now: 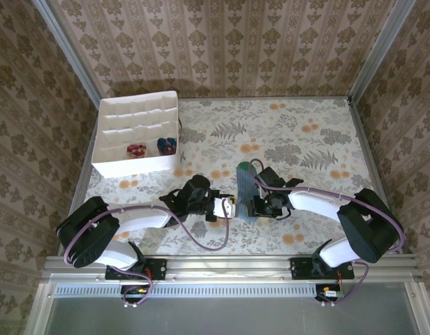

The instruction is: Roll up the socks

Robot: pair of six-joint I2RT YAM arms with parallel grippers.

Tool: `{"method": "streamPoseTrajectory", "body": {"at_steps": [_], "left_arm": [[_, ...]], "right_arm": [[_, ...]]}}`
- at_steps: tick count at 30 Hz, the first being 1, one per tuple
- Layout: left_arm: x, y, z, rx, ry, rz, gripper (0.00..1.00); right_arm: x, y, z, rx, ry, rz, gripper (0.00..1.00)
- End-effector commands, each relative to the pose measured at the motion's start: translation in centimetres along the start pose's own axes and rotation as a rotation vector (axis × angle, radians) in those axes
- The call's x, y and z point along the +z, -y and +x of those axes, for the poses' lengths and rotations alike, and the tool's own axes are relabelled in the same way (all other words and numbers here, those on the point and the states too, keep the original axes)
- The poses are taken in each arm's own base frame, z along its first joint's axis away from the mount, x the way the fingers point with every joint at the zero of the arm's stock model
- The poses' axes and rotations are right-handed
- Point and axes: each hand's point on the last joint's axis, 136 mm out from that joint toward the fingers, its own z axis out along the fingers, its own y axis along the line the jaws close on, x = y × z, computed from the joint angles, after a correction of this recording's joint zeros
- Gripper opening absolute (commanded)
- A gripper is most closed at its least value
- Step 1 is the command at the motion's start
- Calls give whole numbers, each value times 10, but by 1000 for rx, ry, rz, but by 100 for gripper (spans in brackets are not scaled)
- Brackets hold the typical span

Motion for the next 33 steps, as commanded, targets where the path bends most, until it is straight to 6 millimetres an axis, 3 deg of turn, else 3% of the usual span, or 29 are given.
{"method": "streamPoseTrajectory", "body": {"at_steps": [1,12,23,25,29,33], "left_arm": [[10,7,10,168,-91,37,27],[40,29,20,270,-134,173,31],[59,46,69,260,-340,272,32],[57,46,71,223,-375,290,26],[45,52,62,118,-352,356,2],[34,58,49,-24,-300,441,0]], "right_arm": [[20,39,28,1,-99,155,41],[20,36,29,-16,-114,139,41],[14,20,22,-80,-90,66,41],[10,18,21,-96,-79,59,41],[-5,1,10,-131,27,-48,47],[-36,-12,-9,-135,211,-141,50]]}}
